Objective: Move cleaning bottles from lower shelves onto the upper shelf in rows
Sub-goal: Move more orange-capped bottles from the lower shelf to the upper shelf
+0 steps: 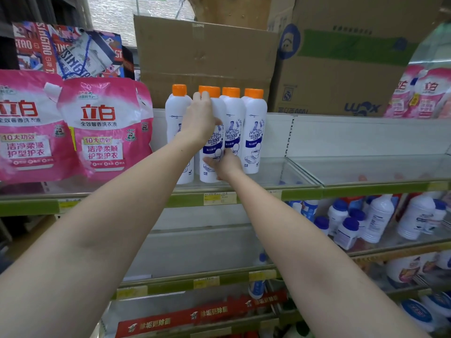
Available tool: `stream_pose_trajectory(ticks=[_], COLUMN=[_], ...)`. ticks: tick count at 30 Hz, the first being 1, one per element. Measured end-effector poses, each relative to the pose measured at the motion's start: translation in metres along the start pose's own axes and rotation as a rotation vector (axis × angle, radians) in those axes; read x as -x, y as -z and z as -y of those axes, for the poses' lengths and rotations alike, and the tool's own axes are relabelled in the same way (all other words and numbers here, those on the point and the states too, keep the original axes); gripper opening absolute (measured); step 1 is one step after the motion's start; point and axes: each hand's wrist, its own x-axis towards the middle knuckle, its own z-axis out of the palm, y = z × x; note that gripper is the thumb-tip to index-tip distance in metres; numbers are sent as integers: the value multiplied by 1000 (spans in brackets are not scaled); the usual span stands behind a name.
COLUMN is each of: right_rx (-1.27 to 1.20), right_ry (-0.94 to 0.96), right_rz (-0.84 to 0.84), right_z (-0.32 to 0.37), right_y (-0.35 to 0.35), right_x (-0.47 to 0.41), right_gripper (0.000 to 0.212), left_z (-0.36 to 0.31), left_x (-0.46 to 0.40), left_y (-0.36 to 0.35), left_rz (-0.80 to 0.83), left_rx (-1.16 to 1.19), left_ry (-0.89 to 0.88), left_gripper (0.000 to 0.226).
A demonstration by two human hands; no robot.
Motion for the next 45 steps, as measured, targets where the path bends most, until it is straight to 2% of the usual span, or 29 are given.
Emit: stream_pose_trajectory(ticks=[3, 7, 10, 16, 20, 23, 29, 36, 38, 42, 45], right_rx=[19, 65, 37, 28, -5, -4, 74, 91, 114, 84, 29], right_ry=[10, 0, -2, 25, -23, -61, -167, -299, -343, -417, -476], right_rz=[-8, -19, -32, -93, -143, -195, -270, -282, -283, -263, -238], right_z=[-1, -4, -5, -16, -34, -54, -110, -181, -202, -236, -258], right_y=[0, -2, 2, 24, 43, 62, 104, 122, 124, 127, 130], right_x=[4, 10, 17, 33, 45, 55, 80, 108, 113, 122, 123], right_gripper=[46, 48, 41, 37, 21, 13, 19, 8, 2, 13, 11], left_z=[3, 9, 10, 2, -6, -22, -60, -88, -90, -90, -88], left_x=[7, 15, 24, 54, 78, 92, 112, 157, 170, 193, 205], left_y=[-2, -5, -9, -21, -41, -56, -89, -140, -157, -188, -213], left_rz=[12, 29, 1, -54, 34, 87, 238, 530, 605, 726, 793], left_rx=[20, 53, 109, 98, 59, 73, 95, 134, 150, 175, 221], left_ry=[14, 40, 61, 42, -8, -27, -70, -208, -191, -120, -55], left_gripper=[51, 58, 66, 27, 14, 16, 22, 21, 20, 20, 19])
